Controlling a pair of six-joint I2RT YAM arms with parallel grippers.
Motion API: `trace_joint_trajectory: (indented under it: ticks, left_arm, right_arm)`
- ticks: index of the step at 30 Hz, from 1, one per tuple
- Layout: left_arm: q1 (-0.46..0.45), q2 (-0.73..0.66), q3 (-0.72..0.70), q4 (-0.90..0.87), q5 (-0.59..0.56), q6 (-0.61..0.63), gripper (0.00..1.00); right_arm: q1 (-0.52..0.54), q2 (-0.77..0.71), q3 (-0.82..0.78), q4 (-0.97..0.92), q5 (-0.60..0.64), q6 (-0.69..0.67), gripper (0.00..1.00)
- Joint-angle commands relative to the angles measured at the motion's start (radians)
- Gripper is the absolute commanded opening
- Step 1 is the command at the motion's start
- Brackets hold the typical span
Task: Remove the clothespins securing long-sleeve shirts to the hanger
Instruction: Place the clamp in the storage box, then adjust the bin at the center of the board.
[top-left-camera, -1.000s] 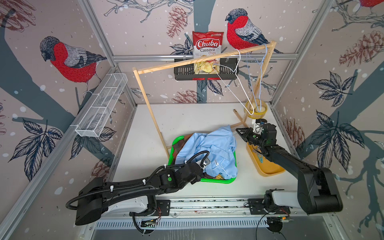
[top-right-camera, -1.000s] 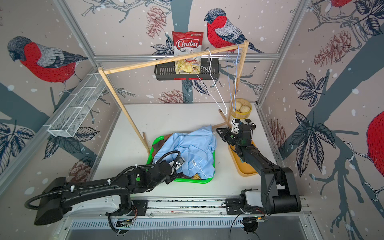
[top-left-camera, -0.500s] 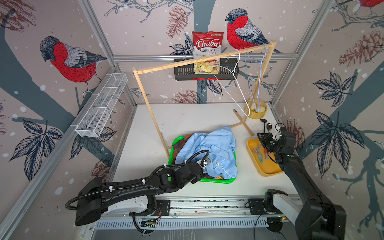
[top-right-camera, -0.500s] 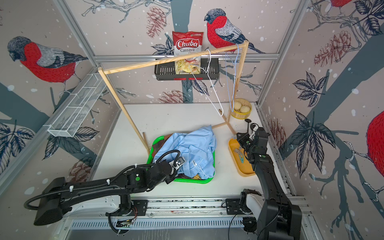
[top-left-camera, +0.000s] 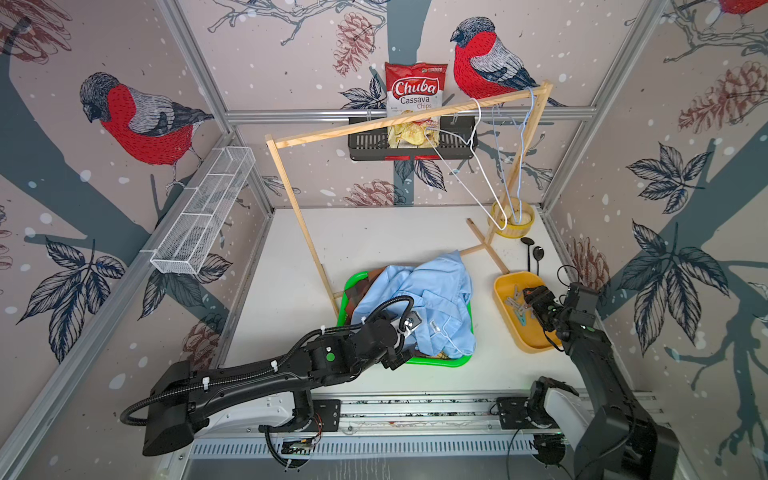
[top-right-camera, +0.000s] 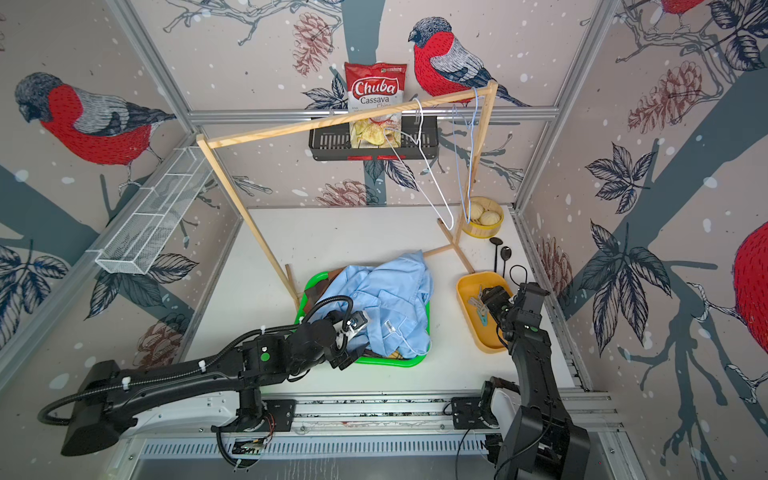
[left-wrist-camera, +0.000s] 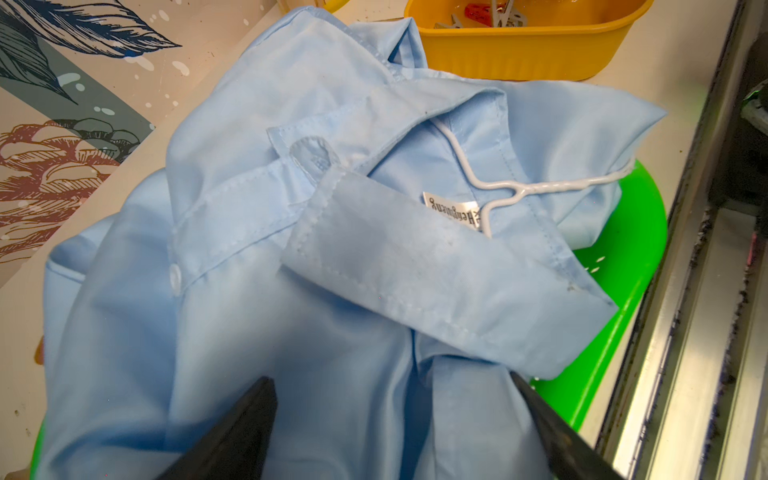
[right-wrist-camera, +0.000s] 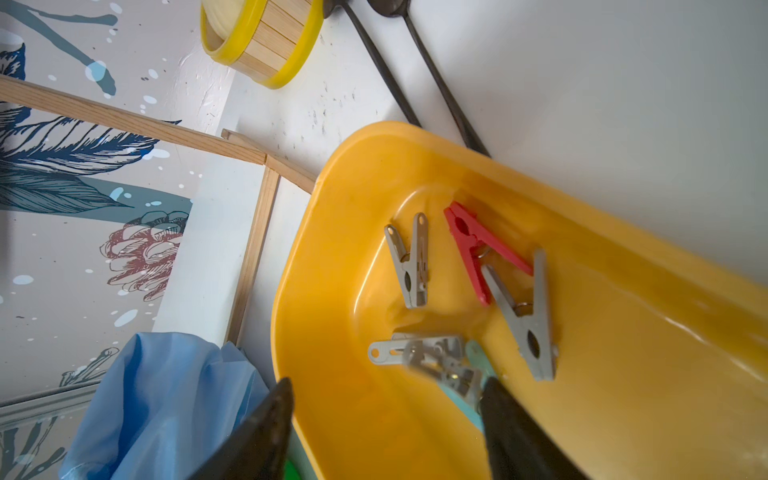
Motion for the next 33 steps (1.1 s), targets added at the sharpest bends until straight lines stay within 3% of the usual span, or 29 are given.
trace_joint_trajectory:
  ticks: [1,4,9,15,19,22,27,33]
  left_arm:
    - [0.003,-0.027,0.0,-0.01,0.082,-0.01,0.92]
    - [0.003,-0.055,-0.009,-0.014,0.108,-0.007,0.94]
    - [0.002,-0.111,-0.017,-0.005,0.142,0.0,0.95]
    - [0.003,-0.175,-0.013,0.005,0.156,-0.023,0.96]
    - [0.005,-0.21,-0.024,0.01,0.181,-0.043,0.96]
    - [0.005,-0.202,-0.032,0.002,0.17,-0.051,0.95]
    - [0.007,-0.166,-0.023,-0.02,0.146,-0.074,0.96]
    - [0.007,-0.17,-0.004,-0.05,0.22,-0.073,0.96]
  right_arm:
    - [0.023,-0.004,0.03,-0.022,0.024,-0.037,0.89]
    - [0.152,-0.042,0.078,-0.046,0.119,-0.057,0.97]
    - [0.519,-0.043,0.184,-0.065,0.303,-0.048,1.0]
    - [0.94,0.091,0.293,-0.039,0.46,-0.039,1.0]
    - [1.11,0.208,0.348,-0.002,0.485,-0.044,1.0]
    - [1.181,0.291,0.373,0.015,0.501,-0.037,1.0]
    - [1.212,0.419,0.389,0.025,0.486,-0.02,1.0]
    - [1.196,0.562,0.411,0.032,0.48,0.001,0.85]
